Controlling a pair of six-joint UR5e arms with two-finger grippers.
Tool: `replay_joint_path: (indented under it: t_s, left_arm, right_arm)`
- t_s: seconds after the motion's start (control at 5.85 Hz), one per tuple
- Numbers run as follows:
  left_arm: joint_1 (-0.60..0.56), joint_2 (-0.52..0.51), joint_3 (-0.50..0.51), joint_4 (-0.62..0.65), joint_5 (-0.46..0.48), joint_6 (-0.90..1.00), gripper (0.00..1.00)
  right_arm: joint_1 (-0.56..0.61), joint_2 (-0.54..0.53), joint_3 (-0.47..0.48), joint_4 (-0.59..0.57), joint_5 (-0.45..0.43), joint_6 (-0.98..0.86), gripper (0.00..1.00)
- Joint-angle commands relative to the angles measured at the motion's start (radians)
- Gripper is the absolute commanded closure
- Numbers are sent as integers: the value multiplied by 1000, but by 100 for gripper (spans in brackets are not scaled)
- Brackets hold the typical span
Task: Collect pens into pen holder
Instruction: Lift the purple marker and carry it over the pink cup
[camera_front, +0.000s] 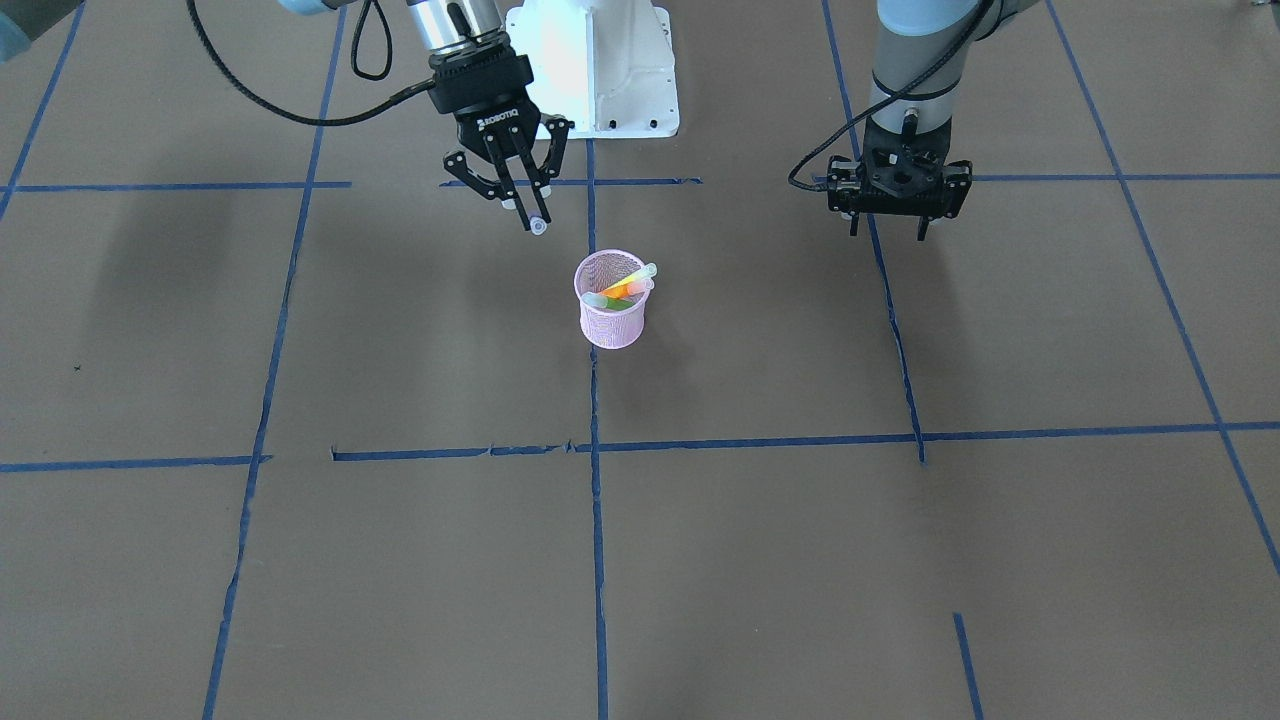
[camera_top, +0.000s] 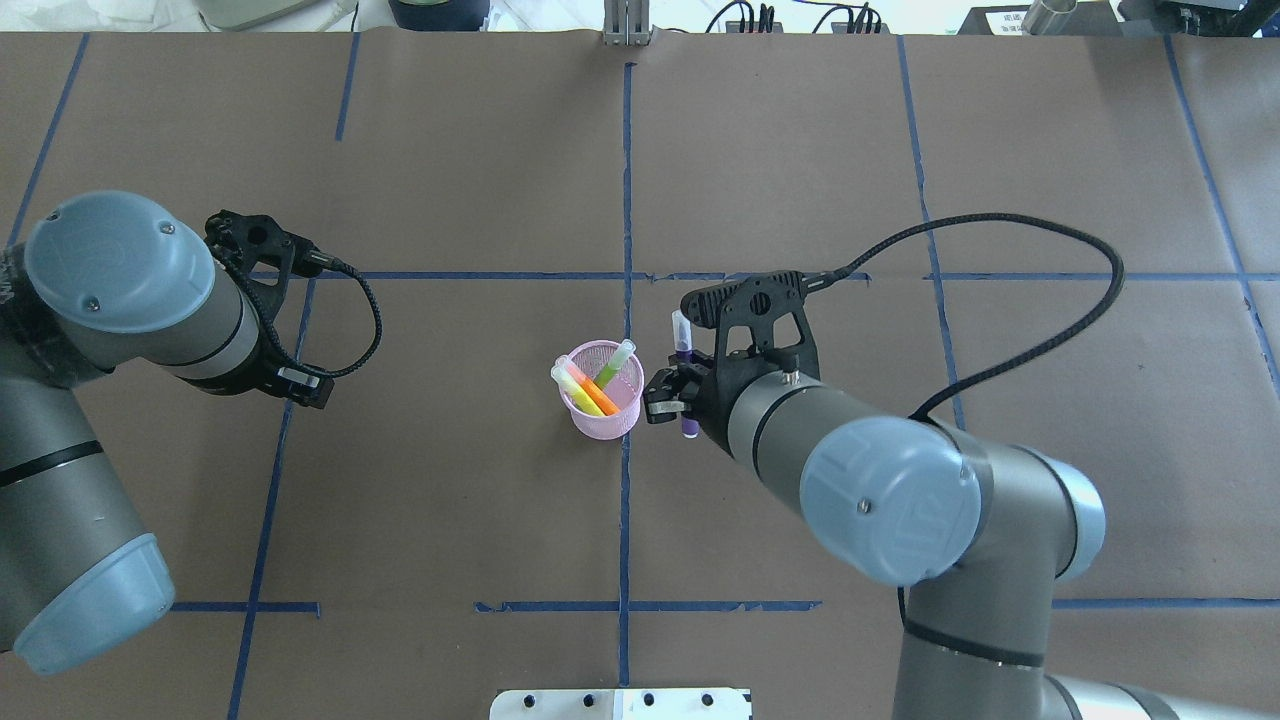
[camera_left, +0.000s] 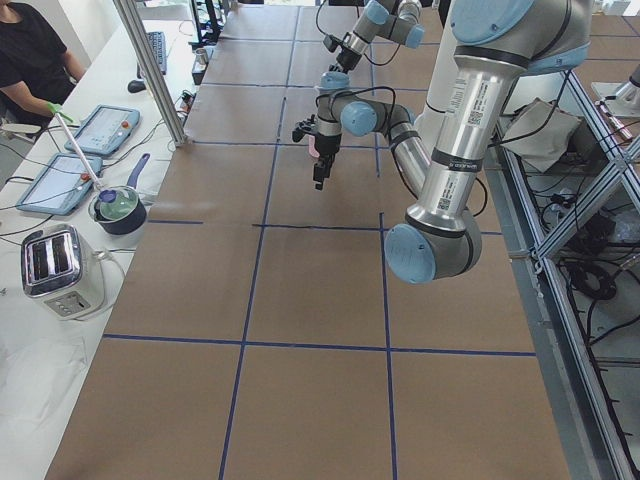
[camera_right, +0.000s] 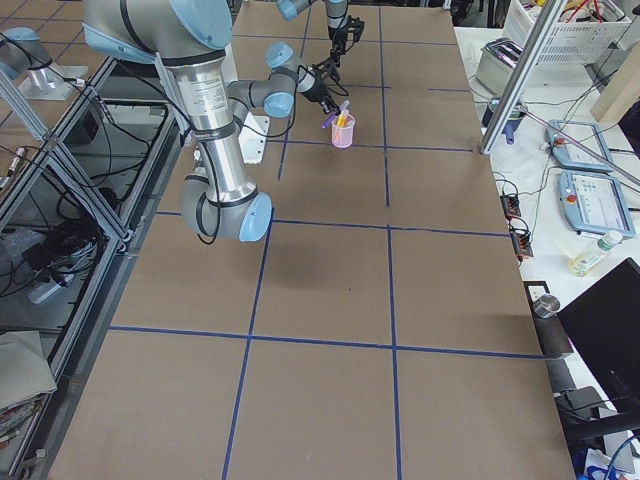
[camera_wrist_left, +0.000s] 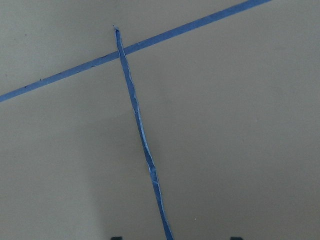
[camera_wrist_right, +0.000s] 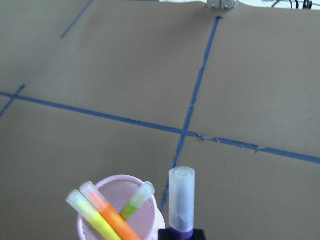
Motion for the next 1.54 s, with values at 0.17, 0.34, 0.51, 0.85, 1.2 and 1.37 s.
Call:
replay_joint_path:
  t_s: [0.17, 0.34, 0.51, 0.85, 1.2, 1.37]
  left_arm:
    - [-1, -5, -6, 0, 0, 0, 22]
    - [-1, -4, -6, 0, 0, 0, 22]
    - [-1, -4, -6, 0, 0, 0, 22]
    - [-1, -4, -6, 0, 0, 0, 22]
    - [-1, -4, -6, 1, 0, 0, 19]
    - [-1, -5, -7, 1, 0, 0, 19]
  right_arm:
    - [-81, 27, -131, 269, -298, 12, 99]
    - [-83, 66, -232, 359, -323, 4, 99]
    - [-83, 62, -238, 362, -323, 0, 99]
    - [-81, 64, -255, 355, -325, -11, 97]
    - [-81, 68, -264, 362, -323, -10, 42]
    - [-81, 70, -264, 363, -321, -8, 22]
